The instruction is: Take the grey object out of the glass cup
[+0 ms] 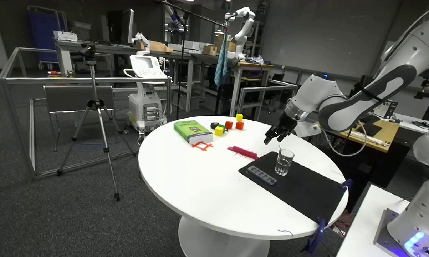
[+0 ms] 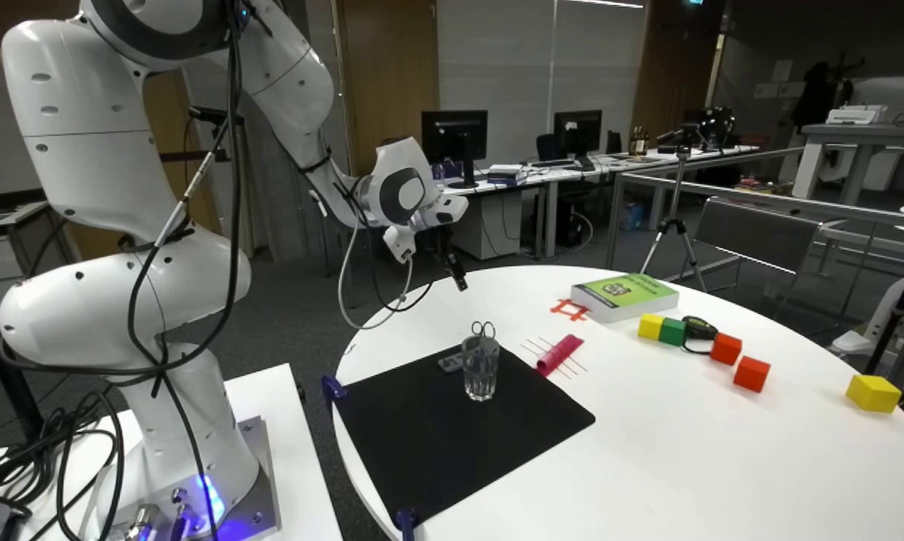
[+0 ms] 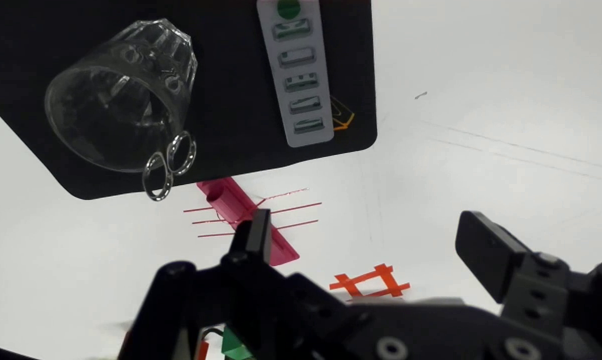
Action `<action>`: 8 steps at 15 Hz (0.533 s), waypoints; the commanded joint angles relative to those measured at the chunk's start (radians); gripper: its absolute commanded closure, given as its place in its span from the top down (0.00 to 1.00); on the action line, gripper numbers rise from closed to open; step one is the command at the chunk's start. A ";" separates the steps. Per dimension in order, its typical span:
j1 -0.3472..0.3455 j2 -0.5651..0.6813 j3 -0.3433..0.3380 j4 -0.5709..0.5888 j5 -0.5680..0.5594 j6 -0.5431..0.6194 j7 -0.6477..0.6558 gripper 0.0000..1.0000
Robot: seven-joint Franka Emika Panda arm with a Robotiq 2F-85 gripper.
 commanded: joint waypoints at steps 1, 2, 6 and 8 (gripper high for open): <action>0.201 0.045 -0.197 0.041 0.121 -0.062 -0.213 1.00; 0.238 0.045 -0.234 0.047 0.152 -0.073 -0.253 1.00; 0.305 -0.032 -0.277 0.044 0.384 -0.113 -0.474 1.00; 0.321 -0.078 -0.286 0.043 0.505 -0.135 -0.590 1.00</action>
